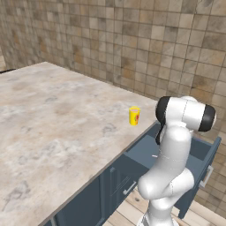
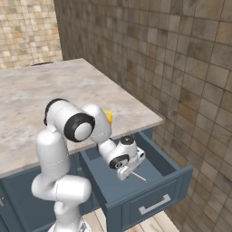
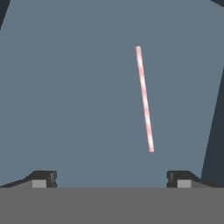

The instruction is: Pick up the straw from the right drawer and put it inside the smoothie cup.

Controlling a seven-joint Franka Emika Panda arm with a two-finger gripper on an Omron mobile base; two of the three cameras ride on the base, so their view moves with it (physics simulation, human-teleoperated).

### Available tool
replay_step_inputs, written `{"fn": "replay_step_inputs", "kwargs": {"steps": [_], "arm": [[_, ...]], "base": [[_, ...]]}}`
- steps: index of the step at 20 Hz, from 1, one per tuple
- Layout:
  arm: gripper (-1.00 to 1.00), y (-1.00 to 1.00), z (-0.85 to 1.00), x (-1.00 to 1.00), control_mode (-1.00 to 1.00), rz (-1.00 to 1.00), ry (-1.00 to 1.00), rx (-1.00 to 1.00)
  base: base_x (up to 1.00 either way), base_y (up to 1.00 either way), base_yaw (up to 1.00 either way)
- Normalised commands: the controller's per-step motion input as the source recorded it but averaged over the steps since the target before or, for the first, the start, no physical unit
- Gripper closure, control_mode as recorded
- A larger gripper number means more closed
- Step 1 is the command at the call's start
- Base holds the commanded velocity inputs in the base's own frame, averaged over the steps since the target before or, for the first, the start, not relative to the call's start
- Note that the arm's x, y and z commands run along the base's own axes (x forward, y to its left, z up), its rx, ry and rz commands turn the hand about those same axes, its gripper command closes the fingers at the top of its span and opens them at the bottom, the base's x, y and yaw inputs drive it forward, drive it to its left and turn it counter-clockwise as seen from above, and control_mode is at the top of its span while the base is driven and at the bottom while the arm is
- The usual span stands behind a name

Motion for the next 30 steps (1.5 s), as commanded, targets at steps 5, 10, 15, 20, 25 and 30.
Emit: {"fn": "replay_step_inputs", "kwargs": {"steps": [5, 10, 15, 20, 25, 30], "arm": [[-1.00, -0.32, -0.08, 0.04, -1.00, 0.00, 0.00, 0.07], [-1.00, -0.09, -0.06, 0.00, -1.00, -0.02, -0.03, 0.07], [-1.00, 0.00, 0.00, 0.00, -1.00, -0.10, 0.00, 0.03], [-1.00, 0.00, 0.04, 0.01, -1.00, -0.12, 0.00, 0.00], [-1.00, 0.00, 0.11, 0.00, -1.00, -0.12, 0.00, 0.03], [-1.00, 0.00, 0.21, 0.00, -1.00, -0.08, 0.00, 0.05]], "base": [[0.00, 0.00, 0.00], [0.00, 0.00, 0.00], [0.00, 0.00, 0.00], [0.00, 0.00, 0.00], [0.00, 0.00, 0.00], [0.00, 0.00, 0.00]]}}
